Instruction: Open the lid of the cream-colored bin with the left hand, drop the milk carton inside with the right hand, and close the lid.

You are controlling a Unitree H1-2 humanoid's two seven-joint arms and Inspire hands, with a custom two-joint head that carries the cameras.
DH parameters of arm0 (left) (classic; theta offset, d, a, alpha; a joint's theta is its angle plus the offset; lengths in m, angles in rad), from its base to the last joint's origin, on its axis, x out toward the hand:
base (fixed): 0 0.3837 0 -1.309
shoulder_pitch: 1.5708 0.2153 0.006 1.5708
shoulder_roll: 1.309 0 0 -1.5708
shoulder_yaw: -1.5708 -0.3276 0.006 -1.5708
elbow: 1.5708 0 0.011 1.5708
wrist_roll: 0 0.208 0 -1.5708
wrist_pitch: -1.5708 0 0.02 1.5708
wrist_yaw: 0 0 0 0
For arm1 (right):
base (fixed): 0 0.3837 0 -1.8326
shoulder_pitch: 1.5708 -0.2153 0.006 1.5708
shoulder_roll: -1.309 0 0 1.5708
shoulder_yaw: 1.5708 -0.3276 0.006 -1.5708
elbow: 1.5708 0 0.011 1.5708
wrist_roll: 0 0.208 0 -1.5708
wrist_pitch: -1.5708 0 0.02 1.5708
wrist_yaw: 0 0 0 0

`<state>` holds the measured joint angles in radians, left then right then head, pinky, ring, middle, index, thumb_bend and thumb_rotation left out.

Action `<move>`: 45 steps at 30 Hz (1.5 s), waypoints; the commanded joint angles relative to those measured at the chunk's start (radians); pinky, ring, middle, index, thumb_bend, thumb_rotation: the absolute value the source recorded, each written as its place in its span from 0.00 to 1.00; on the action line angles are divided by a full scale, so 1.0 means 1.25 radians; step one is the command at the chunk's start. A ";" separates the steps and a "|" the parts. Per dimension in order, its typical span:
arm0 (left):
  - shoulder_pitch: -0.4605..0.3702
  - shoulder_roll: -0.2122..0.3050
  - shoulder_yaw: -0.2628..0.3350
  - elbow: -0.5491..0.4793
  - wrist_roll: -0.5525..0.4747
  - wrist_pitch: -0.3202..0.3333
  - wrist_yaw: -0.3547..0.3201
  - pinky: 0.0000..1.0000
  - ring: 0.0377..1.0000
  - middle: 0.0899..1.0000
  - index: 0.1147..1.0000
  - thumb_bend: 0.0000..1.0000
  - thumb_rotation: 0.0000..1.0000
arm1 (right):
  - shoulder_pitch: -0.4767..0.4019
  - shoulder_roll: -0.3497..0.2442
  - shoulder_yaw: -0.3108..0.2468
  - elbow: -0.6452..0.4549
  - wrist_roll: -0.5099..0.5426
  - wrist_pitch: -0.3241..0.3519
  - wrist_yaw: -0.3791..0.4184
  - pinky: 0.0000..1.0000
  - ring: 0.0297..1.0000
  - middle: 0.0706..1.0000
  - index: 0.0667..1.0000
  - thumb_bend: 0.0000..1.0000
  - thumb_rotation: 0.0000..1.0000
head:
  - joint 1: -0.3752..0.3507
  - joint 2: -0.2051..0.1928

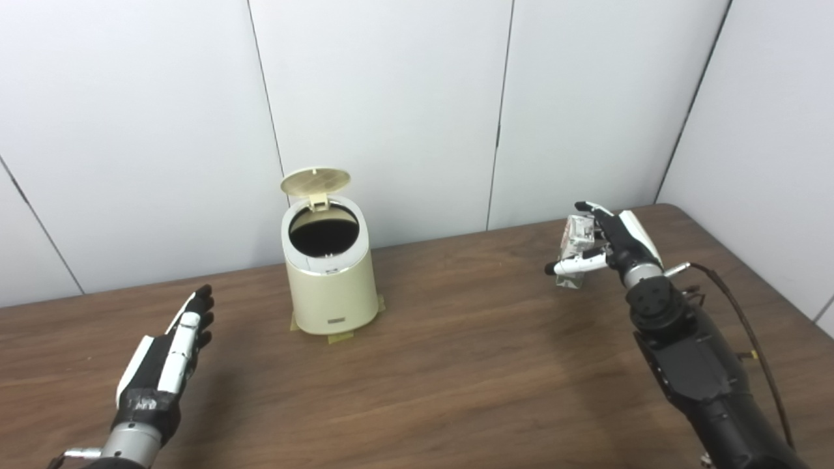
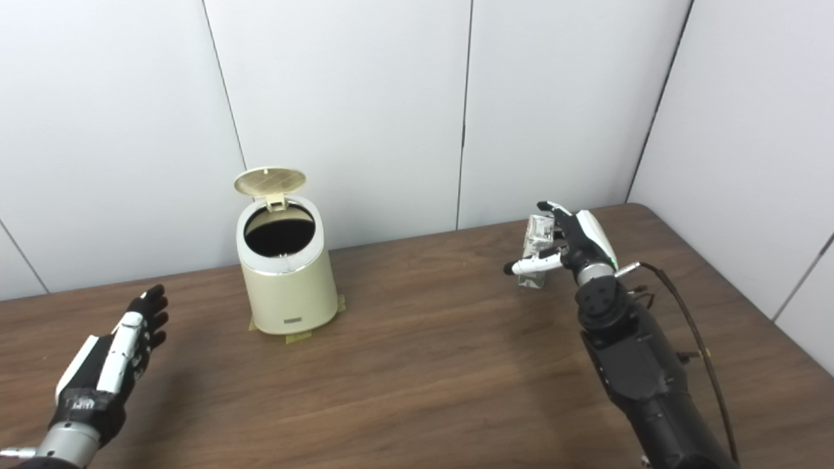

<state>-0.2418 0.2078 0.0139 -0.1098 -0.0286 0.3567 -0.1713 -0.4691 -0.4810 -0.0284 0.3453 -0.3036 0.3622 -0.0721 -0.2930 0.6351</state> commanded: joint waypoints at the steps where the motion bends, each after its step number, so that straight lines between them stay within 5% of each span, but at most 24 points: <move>1: -0.033 0.015 0.001 -0.037 -0.003 -0.009 -0.006 1.00 1.00 1.00 1.00 0.55 1.00 | -0.032 -0.025 -0.010 -0.018 -0.010 -0.049 -0.018 0.67 0.74 0.75 0.75 0.89 0.00 | 0.000 0.001; 8: -0.028 0.019 -0.003 -0.058 0.008 0.003 -0.001 1.00 1.00 1.00 1.00 0.54 1.00 | -0.020 -0.020 -0.019 -0.016 -0.013 -0.048 -0.040 0.52 0.56 0.59 0.62 0.84 0.00 | -0.001 0.002; 9: -0.027 0.020 -0.003 -0.056 0.008 0.004 -0.001 1.00 1.00 1.00 1.00 0.55 1.00 | -0.018 -0.017 -0.023 -0.022 -0.013 -0.040 -0.045 0.48 0.52 0.51 0.60 0.68 0.00 | -0.001 0.002; 11: -0.028 0.021 -0.003 -0.049 0.008 -0.003 -0.001 1.00 1.00 1.00 1.00 0.55 1.00 | -0.015 -0.014 -0.028 -0.032 -0.014 -0.024 -0.051 0.41 0.46 0.43 0.53 0.56 0.00 | -0.004 0.002; 16: -0.025 0.015 -0.001 -0.045 0.006 -0.009 0.003 1.00 1.00 1.00 1.00 0.54 1.00 | -0.004 -0.012 -0.033 -0.040 -0.028 -0.025 -0.075 0.31 0.36 0.37 0.48 0.53 0.00 | -0.004 0.003; 32: -0.018 0.013 -0.006 -0.048 0.010 -0.004 0.006 1.00 1.00 1.00 1.00 0.53 0.97 | 0.016 0.061 -0.045 -0.130 -0.050 -0.070 -0.166 0.29 0.34 0.45 0.50 0.51 0.00 | 0.014 0.005; 39: -0.008 -0.004 -0.017 -0.054 0.017 -0.008 0.014 1.00 1.00 1.00 1.00 0.50 0.96 | 0.017 0.115 -0.004 -0.276 -0.078 -0.074 -0.150 0.29 0.34 0.46 0.49 0.51 0.00 | 0.050 0.006; 45: 0.007 -0.023 -0.026 -0.055 0.033 -0.012 0.024 0.99 0.98 1.00 1.00 0.50 0.96 | -0.009 0.133 0.064 -0.299 -0.147 -0.125 -0.144 0.36 0.37 0.47 0.46 0.52 0.00 | 0.092 0.001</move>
<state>-0.2056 0.1769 -0.0179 -0.1457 0.0033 0.3732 -0.1543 -0.4170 -0.3112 0.0531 0.0183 -0.4575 0.2542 -0.2394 -0.1765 0.6366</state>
